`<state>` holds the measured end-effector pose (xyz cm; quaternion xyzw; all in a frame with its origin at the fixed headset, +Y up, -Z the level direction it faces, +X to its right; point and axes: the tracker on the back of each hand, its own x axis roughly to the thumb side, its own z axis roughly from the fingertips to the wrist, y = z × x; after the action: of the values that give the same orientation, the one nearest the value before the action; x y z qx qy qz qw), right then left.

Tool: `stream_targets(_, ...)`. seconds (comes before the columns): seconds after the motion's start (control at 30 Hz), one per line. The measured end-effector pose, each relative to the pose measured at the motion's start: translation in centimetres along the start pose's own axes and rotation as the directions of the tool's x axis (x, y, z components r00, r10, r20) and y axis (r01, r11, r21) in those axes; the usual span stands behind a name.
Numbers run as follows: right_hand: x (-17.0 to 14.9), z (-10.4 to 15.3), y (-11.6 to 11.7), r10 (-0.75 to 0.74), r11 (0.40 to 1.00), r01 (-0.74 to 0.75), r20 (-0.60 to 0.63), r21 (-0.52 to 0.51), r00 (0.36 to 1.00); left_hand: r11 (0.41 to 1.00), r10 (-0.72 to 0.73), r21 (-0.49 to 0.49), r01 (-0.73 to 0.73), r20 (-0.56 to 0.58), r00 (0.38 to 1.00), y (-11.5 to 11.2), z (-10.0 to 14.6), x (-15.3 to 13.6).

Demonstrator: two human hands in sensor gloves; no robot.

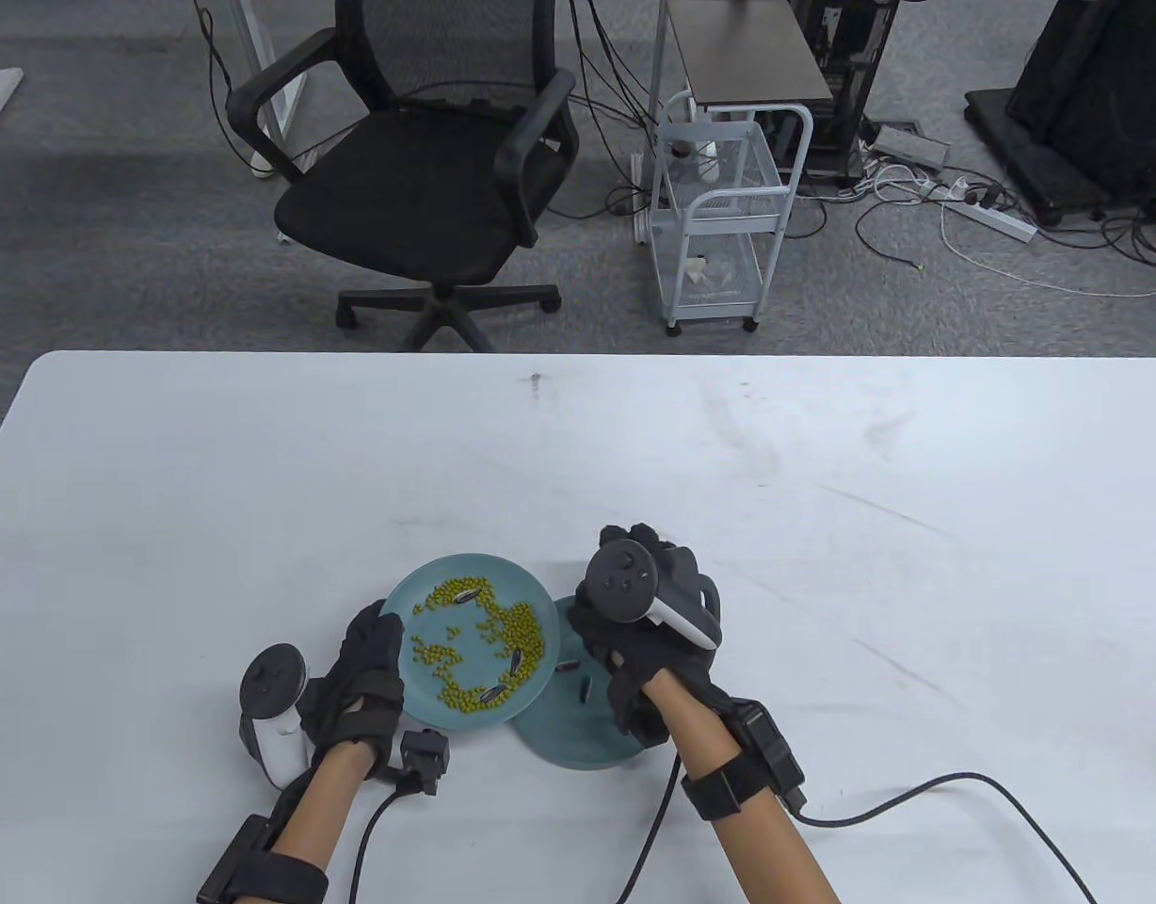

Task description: Pick sunflower seeds with hand pinch into plate

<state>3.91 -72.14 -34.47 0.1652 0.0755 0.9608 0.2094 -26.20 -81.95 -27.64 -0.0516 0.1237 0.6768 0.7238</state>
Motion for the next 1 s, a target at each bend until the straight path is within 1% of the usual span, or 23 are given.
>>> stream_targets(0.1, 1.3, -0.2, -0.6, 0.000, 1.000, 0.000, 0.027, -0.006, 1.000, 1.000, -0.001, -0.003, 0.001, 0.001, 1.000, -0.1, 0.0, 0.0)
stream_targets(0.3, 5.1, -1.8, -1.1, 0.077, 0.997, -0.078, 0.089, 0.017, 0.993, 1.000, -0.011, -0.003, 0.011, 0.008, 1.000, -0.2, 0.0, -0.1)
stream_targets(0.47, 7.8, -3.5, -0.4, 0.114, 0.991, -0.122, 0.123, 0.057, 0.986, 1.000, -0.014, -0.012, 0.014, 0.007, 1.000, -0.4, 0.1, -0.2)
stream_targets(0.57, 9.0, -4.5, 0.5, 0.142, 0.983, -0.157, 0.145, 0.092, 0.979, 1.000, -0.009, -0.019, 0.009, 0.010, 1.000, -0.5, 0.1, -0.2)
stream_targets(0.67, 9.7, -5.4, 1.5, 0.170, 0.973, -0.191, 0.155, 0.127, 0.973, 1.000, -0.010, -0.024, 0.010, 0.012, 1.000, -0.6, 0.0, -0.3)
stream_targets(0.83, 9.8, -5.9, 2.8, 0.240, 0.950, -0.266, 0.164, 0.164, 0.957, 0.999, -0.008, -0.036, 0.009, 0.008, 1.000, -0.7, 0.0, -0.2)
stream_targets(1.0, 9.9, -5.9, 3.2, 0.232, 0.941, -0.268, 0.184, 0.205, 0.955, 0.999, -0.020, -0.027, 0.020, 0.002, 1.000, -0.6, -0.1, -0.4)
